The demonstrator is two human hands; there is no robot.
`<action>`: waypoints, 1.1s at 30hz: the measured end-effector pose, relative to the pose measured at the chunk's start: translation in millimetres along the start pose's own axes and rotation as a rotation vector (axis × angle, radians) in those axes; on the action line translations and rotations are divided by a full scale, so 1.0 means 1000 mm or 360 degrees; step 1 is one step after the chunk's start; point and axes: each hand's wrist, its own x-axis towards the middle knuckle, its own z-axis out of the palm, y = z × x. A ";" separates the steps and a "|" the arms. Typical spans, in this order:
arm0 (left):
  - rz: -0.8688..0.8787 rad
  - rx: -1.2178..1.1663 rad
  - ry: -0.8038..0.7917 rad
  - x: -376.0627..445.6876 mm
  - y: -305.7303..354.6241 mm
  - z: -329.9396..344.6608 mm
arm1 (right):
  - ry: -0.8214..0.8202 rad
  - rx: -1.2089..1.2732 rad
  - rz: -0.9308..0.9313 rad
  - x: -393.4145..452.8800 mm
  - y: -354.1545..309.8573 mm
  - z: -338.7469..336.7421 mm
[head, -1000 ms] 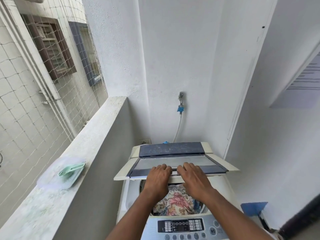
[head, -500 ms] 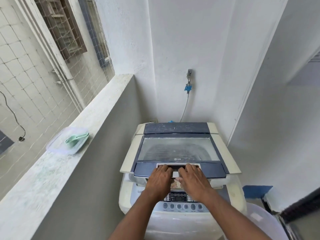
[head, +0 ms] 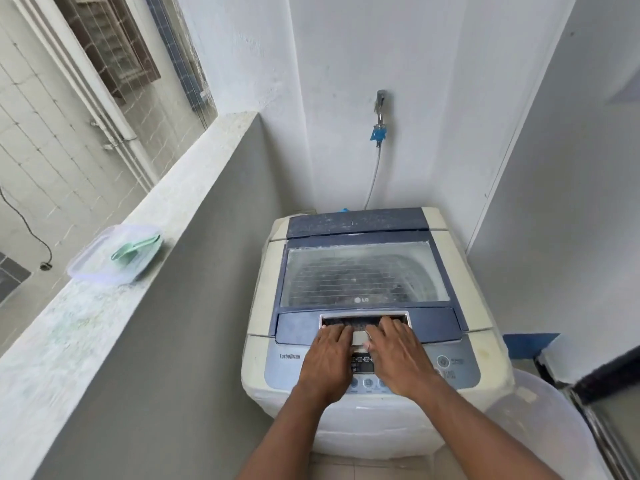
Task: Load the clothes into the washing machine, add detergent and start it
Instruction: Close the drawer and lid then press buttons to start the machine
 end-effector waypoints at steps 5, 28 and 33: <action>0.0038 -0.0080 0.0048 0.000 -0.007 0.017 | 0.0067 0.0013 0.0074 0.000 -0.001 0.018; -0.0041 -0.0045 0.0104 -0.042 -0.057 0.022 | 0.0097 -0.0024 -0.0077 -0.014 0.011 0.029; -0.0210 0.0045 -0.0052 -0.064 -0.071 0.004 | -0.0024 -0.0091 -0.0011 -0.029 0.014 0.020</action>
